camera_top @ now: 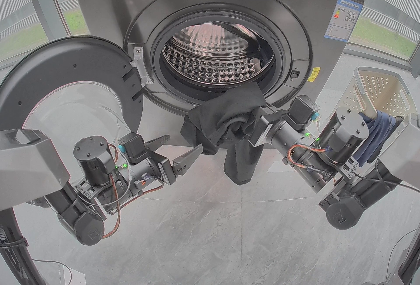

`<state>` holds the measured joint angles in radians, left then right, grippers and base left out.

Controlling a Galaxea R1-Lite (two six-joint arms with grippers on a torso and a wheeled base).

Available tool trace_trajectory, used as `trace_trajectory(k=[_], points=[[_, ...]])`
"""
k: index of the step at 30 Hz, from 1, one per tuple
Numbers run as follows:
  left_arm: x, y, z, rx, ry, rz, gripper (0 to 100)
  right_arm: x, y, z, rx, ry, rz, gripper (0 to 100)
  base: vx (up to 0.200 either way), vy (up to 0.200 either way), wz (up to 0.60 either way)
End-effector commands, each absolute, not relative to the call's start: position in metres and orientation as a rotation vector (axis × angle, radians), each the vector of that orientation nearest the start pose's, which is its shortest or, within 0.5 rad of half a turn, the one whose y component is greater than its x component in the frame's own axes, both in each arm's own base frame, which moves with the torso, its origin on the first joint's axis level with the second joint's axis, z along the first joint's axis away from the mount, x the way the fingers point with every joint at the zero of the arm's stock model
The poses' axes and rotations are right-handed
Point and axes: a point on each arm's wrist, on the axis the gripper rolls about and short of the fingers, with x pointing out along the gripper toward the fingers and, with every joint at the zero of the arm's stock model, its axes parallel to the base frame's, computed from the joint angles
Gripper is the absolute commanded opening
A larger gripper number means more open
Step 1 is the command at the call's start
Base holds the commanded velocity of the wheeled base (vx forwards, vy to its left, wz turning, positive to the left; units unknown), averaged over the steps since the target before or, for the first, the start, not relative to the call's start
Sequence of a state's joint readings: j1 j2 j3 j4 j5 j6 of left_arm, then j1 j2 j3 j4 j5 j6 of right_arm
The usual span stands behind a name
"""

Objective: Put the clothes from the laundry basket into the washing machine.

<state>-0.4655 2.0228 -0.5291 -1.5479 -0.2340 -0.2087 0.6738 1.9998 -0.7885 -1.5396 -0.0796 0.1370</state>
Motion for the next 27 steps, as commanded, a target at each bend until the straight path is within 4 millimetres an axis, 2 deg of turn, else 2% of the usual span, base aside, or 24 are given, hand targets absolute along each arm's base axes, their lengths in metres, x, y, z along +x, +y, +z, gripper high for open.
trace_trajectory(k=[1,9,16,27], points=[[0.288,-0.153,0.093,-0.197,0.058,-0.703,100,0.278,0.221,0.170,0.257,-0.275,0.614,0,0.000,0.000,0.00],[0.303,-0.157,0.081,-0.199,0.069,-0.693,100,0.275,0.223,0.170,0.258,-0.272,0.622,0,0.000,0.000,0.00],[0.313,-0.164,0.087,-0.210,0.025,-0.707,100,0.272,0.227,0.168,0.257,-0.265,0.634,0,0.000,0.000,0.00],[0.326,-0.176,0.085,-0.215,-0.004,-0.722,100,0.267,0.233,0.168,0.264,-0.260,0.654,0,0.000,0.000,0.00]])
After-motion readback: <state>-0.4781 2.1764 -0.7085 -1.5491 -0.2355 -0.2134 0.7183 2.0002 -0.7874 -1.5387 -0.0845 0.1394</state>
